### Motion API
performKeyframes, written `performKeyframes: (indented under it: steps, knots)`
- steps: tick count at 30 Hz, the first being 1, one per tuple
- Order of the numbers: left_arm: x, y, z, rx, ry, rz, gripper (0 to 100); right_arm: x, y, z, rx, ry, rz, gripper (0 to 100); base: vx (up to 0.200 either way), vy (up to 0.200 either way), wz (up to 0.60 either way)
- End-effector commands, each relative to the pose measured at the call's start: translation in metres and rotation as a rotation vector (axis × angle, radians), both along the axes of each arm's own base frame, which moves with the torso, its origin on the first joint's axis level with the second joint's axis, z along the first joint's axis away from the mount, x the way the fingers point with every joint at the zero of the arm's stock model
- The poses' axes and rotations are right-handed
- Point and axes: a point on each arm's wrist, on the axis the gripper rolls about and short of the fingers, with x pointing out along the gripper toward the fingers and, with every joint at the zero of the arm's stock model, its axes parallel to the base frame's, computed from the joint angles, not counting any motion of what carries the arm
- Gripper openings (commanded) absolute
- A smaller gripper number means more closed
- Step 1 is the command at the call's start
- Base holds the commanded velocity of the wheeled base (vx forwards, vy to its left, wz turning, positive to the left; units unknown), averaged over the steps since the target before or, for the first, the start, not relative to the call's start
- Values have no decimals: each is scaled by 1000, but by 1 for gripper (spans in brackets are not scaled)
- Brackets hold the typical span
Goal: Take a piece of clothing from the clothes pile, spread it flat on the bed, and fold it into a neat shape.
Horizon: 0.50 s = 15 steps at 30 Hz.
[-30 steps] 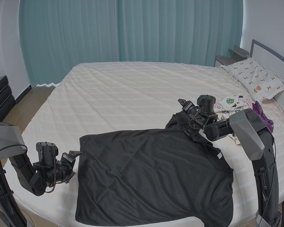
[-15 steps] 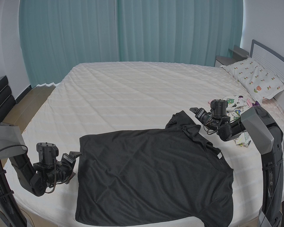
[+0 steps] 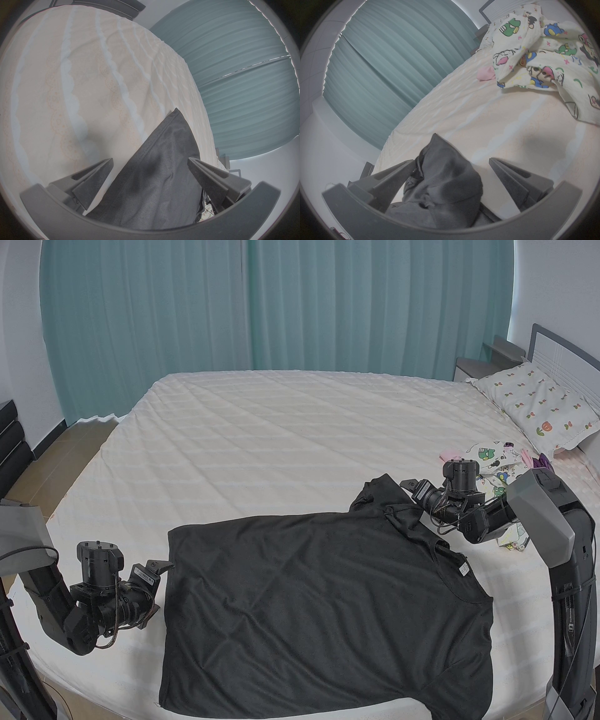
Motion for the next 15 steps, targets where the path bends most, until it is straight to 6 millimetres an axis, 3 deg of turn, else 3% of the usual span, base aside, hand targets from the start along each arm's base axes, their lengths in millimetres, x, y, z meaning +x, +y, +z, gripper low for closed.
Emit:
performKeyframes:
  steps: [1,3,4,12,15]
  knots:
    - [0,0,0,-1,0,0,100,0,0,-10,-3,27,0,100,0,0,0]
    - [0,0,0,-1,2,0,100,1,0,-13,-5,40,0,100,0,0,0]
    - [0,0,0,0,2,1,100,1,0,-13,-5,38,0,0,0,0,0]
    - [1,0,-2,1,6,0,100,6,-4,-4,6,-4,-15,0,0,0,0]
    - [1,0,-2,1,6,0,100,15,-9,10,22,-68,-39,0,0,0,0]
